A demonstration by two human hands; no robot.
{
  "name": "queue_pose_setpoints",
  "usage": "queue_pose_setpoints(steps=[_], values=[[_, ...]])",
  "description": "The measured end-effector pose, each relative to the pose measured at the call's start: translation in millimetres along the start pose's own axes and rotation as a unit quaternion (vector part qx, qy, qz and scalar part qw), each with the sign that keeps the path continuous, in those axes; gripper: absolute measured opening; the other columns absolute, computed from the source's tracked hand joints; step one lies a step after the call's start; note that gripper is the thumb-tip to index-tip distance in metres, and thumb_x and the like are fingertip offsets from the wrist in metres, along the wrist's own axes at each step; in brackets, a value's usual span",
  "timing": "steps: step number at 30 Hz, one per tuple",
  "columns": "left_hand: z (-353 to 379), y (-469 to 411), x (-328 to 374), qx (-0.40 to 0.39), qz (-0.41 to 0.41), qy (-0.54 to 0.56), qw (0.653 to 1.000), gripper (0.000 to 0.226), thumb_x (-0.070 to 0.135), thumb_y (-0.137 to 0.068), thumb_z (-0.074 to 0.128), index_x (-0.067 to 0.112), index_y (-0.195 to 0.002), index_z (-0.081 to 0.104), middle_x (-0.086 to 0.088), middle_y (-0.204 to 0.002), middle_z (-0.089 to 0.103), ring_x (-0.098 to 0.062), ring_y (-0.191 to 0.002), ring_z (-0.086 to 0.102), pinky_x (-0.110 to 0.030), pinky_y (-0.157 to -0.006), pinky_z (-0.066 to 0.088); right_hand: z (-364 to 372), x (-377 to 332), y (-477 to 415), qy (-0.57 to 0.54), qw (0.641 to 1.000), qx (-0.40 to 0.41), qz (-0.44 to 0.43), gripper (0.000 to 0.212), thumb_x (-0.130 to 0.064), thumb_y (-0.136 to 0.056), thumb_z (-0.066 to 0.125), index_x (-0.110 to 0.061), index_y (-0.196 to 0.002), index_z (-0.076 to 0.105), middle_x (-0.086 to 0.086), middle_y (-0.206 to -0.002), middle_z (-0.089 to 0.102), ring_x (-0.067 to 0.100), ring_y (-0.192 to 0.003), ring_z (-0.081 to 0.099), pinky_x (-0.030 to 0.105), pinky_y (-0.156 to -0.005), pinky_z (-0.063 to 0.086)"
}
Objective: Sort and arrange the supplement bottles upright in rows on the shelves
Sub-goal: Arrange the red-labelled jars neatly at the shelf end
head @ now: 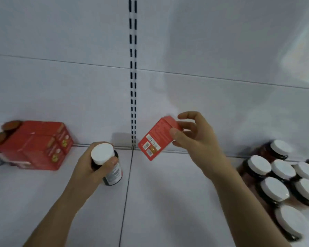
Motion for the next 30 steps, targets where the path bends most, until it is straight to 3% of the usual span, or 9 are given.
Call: queue_pose_setpoints(steps=[5,10,12,16,20,25,28,30], values=[[-80.6,15.1,-4.7,0.027,-0.004,-0.012,1.000,0.048,0.052,-0.066,0.074,0.029,-0.107,0.066,0.009,-0.098,0.070,-0.003,-0.092,0.066,-0.015,-0.077,0.053,119.3,9.4,-16.1,0.016,0.999,-0.050,0.013,0.036,-0.023,-0.088,0.078,-0.024,-0.114,0.054,0.003,-0.115,0.068,0.020,-0.097,0.069,0.041,-0.082,0.062],[-150.7,25.2,1.2,0.023,-0.005,-0.021,0.999,0.040,0.053,-0.068,0.074,0.046,-0.107,0.065,0.010,-0.108,0.069,-0.006,-0.102,0.066,-0.020,-0.082,0.055,207.4,5.0,-23.0,0.085,0.993,-0.048,-0.067,0.044,-0.022,-0.078,0.086,-0.027,-0.110,0.055,-0.013,-0.108,0.067,0.005,-0.091,0.067,0.026,-0.077,0.060],[-174.6,28.4,0.2,0.027,-0.007,-0.033,0.999,0.040,0.053,-0.070,0.073,0.046,-0.108,0.065,0.009,-0.109,0.069,-0.007,-0.102,0.066,-0.021,-0.085,0.055,231.1,7.9,-27.8,0.115,0.987,-0.049,-0.105,0.045,-0.017,-0.078,0.085,-0.029,-0.110,0.055,-0.017,-0.109,0.063,0.004,-0.097,0.064,0.026,-0.080,0.060],[-204.8,35.1,-8.4,0.036,-0.021,-0.039,0.998,0.039,0.053,-0.071,0.074,0.041,-0.108,0.065,0.007,-0.107,0.069,-0.009,-0.102,0.066,-0.022,-0.085,0.054,269.4,24.0,-40.1,0.152,0.974,-0.032,-0.166,0.044,-0.002,-0.077,0.078,-0.026,-0.108,0.060,-0.009,-0.117,0.054,0.011,-0.108,0.060,0.031,-0.085,0.059],[-212.7,38.7,-16.0,0.032,-0.028,-0.036,0.998,0.039,0.052,-0.072,0.073,0.040,-0.108,0.064,0.007,-0.108,0.069,-0.011,-0.103,0.065,-0.021,-0.086,0.054,297.3,55.2,-36.4,0.118,0.980,0.033,-0.156,0.046,0.009,-0.076,0.076,-0.021,-0.107,0.062,-0.003,-0.118,0.049,0.004,-0.107,0.055,0.030,-0.079,0.060],[-206.6,35.0,-11.7,0.009,-0.015,-0.029,0.999,0.041,0.049,-0.074,0.074,0.037,-0.112,0.063,0.003,-0.110,0.068,-0.016,-0.106,0.065,-0.027,-0.090,0.054,297.3,64.3,-26.4,0.017,0.996,-0.029,-0.087,0.074,0.002,-0.083,0.074,-0.031,-0.139,0.038,-0.006,-0.125,0.058,0.009,-0.118,0.059,0.031,-0.094,0.057],[-190.8,24.6,2.3,-0.015,0.008,-0.012,1.000,0.043,0.047,-0.077,0.072,0.033,-0.116,0.061,0.004,-0.107,0.066,-0.012,-0.102,0.064,-0.023,-0.085,0.053,275.6,43.0,-5.9,0.039,0.990,-0.010,-0.132,0.076,-0.011,-0.083,0.071,-0.023,-0.148,0.033,-0.007,-0.138,0.050,0.012,-0.130,0.050,0.029,-0.099,0.050],[-174.8,16.4,10.9,-0.020,0.024,0.004,1.000,0.048,0.048,-0.080,0.070,0.027,-0.121,0.057,0.012,-0.105,0.064,-0.006,-0.099,0.062,-0.018,-0.082,0.051,262.4,29.6,15.1,0.044,0.983,-0.045,-0.173,0.071,-0.015,-0.083,0.071,-0.023,-0.145,0.036,-0.007,-0.139,0.050,0.019,-0.128,0.052,0.032,-0.094,0.051]])
Point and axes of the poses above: each hand's wrist, its own y-axis away from the middle knuckle, its own z-axis out of the palm, x = y × z, the point moved 3 cm from there along -y, towards the middle knuckle
